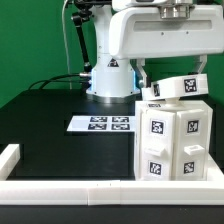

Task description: Assemble cabinet

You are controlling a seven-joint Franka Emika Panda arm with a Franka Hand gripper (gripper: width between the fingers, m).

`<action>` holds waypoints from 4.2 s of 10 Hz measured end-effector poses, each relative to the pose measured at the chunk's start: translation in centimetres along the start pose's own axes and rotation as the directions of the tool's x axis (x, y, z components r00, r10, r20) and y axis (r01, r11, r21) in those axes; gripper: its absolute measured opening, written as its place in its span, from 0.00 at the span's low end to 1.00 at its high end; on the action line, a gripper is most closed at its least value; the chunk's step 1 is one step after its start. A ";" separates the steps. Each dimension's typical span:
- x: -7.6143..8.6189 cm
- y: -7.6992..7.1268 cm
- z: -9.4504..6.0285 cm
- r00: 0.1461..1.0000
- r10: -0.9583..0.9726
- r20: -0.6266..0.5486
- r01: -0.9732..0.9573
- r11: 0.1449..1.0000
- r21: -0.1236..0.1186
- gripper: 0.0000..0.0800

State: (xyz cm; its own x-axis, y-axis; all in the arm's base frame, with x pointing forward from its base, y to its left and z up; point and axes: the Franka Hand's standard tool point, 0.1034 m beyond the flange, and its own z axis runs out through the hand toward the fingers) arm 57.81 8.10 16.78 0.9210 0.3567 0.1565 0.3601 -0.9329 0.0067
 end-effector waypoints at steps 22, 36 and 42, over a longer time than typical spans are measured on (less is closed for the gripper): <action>0.4 -0.1 1.3 0.999 0.039 -0.013 -0.039 0.999 -0.001 0.70; 0.8 -0.4 1.1 0.405 0.914 0.009 -0.913 0.404 0.048 0.70; 0.4 -0.2 1.3 -0.056 0.996 0.072 -0.997 -0.060 0.055 0.70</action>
Offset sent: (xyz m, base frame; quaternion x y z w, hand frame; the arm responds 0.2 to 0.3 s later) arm 0.0173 0.0051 -0.0045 -0.0004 0.0164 -0.0044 0.9999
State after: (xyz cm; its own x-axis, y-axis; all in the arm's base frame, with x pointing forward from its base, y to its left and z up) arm 58.27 8.48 15.51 0.3174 -0.9455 -0.0734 -0.9316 -0.2964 -0.2104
